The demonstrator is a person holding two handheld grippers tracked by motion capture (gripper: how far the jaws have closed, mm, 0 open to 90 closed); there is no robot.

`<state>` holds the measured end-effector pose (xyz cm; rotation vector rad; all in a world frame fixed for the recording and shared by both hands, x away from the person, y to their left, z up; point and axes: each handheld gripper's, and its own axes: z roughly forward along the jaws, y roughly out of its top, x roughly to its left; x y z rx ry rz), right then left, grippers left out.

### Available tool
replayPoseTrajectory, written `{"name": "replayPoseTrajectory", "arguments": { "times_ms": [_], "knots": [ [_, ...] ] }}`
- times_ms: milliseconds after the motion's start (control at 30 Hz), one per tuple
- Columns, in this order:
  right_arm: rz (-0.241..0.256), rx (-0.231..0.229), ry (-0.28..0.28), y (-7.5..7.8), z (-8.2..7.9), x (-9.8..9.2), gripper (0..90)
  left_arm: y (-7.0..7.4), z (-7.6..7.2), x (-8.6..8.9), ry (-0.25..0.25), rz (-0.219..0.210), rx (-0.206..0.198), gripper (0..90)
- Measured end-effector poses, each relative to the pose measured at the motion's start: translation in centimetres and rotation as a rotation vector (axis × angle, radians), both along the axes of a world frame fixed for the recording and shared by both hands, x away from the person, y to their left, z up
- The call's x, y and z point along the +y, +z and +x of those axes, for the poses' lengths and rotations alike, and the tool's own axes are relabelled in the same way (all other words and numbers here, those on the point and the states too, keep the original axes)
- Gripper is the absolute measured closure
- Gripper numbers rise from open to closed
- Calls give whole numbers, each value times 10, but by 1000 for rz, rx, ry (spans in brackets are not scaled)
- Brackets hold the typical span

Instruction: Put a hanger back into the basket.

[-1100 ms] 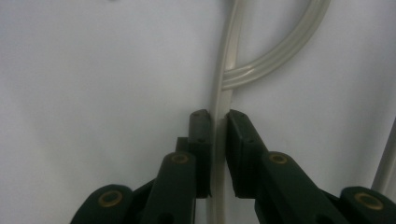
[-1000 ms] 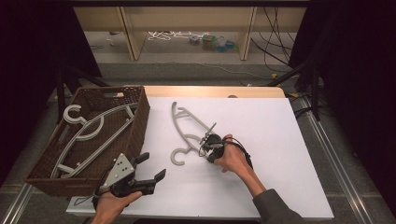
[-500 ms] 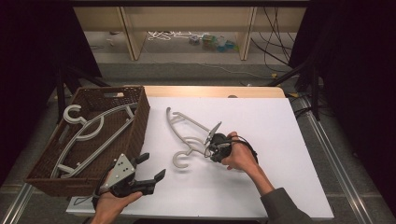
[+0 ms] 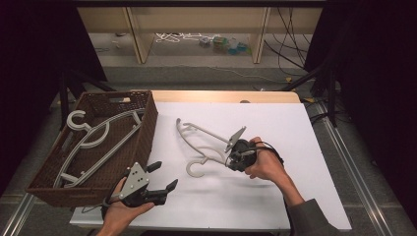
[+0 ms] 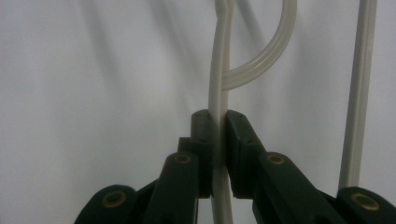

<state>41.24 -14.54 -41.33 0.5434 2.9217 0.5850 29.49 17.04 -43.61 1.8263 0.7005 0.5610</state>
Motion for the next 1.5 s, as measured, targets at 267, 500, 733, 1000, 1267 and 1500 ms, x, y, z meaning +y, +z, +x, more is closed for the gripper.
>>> {"name": "replayPoseTrajectory", "arguments": {
  "times_ms": [267, 500, 733, 1000, 1267, 1500],
  "knots": [
    [17, -6, 34, 13, -11, -11, 831, 2, 17, -7, -14, 74, -9, 260],
    [29, -14, 56, 21, -24, -20, 831, 3, 32, -22, -51, 152, -17, 275],
    [40, -11, 84, 27, -37, -28, 831, 4, 47, -46, -97, 293, -33, 280],
    [45, -13, 109, 32, -48, -32, 831, -1, 59, -61, -148, 388, -77, 309],
    [52, -12, 149, 34, -55, -29, 831, -5, 57, -69, -249, 425, -126, 359],
    [57, -1, 185, 35, -60, -25, 831, -7, 57, -71, -321, 453, -165, 471]
  ]
}}
